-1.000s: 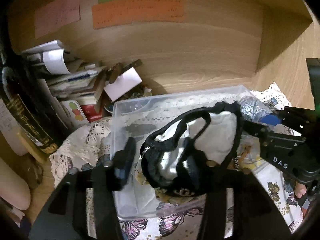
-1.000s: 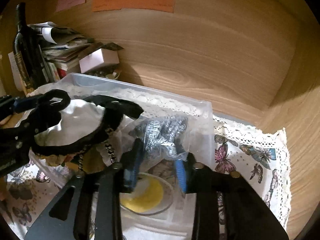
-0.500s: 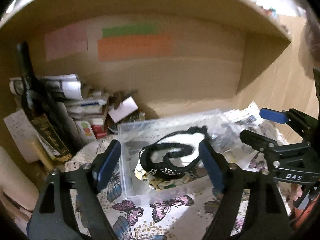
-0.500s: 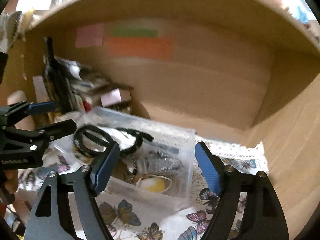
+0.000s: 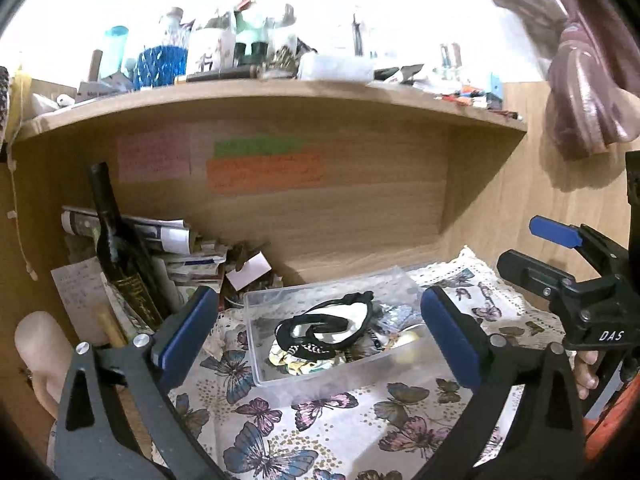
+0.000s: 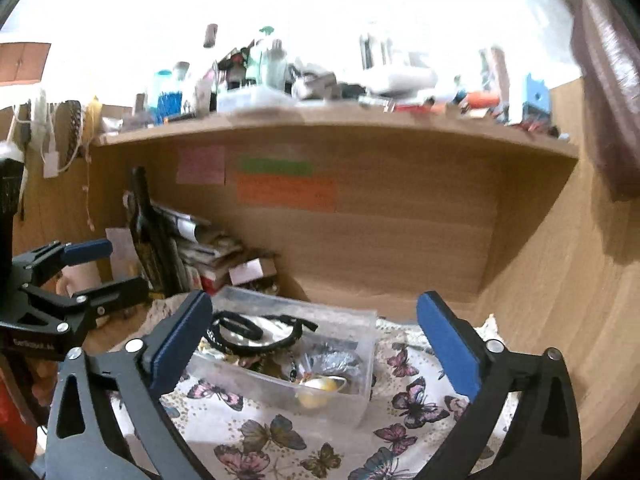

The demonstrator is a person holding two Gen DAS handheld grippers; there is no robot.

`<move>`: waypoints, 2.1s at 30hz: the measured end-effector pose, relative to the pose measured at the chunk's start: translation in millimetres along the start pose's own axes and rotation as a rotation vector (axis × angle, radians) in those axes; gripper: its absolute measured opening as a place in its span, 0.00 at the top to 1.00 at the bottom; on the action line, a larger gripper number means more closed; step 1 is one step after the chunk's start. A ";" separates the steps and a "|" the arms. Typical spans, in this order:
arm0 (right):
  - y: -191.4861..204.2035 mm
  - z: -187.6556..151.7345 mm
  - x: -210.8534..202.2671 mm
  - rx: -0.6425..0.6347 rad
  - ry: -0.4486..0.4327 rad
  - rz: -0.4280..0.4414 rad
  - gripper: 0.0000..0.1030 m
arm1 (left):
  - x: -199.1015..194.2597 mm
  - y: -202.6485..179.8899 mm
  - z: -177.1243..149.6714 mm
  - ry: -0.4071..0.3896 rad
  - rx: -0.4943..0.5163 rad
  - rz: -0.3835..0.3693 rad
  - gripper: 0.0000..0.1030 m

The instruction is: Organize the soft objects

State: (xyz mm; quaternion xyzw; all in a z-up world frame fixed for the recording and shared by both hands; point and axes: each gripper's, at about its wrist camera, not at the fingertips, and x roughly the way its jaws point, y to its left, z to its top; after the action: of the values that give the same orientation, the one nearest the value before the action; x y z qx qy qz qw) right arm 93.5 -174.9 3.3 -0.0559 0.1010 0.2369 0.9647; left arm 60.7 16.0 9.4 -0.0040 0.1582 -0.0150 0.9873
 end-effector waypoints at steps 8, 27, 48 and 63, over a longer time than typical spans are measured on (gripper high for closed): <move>5.4 -1.4 -17.7 0.004 -0.032 0.001 0.00 | -18.4 -4.5 -1.0 -0.035 -0.014 -0.013 0.00; 9.7 -3.4 -23.0 0.026 -0.040 0.010 0.00 | -28.3 -5.9 -3.8 -0.058 -0.029 -0.008 0.00; 10.8 -3.9 -23.4 0.030 -0.042 0.008 0.00 | -30.8 -11.0 -2.5 -0.074 -0.017 -0.006 0.00; 15.9 -2.9 -24.5 0.032 -0.043 0.004 0.00 | -32.3 -13.6 -0.7 -0.079 -0.012 -0.006 0.00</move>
State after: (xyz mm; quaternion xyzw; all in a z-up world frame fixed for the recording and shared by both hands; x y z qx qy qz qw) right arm 64.3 -172.3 4.9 -0.0350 0.0841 0.2383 0.9669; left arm 29.4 3.4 19.0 -0.0108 0.1190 -0.0171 0.9927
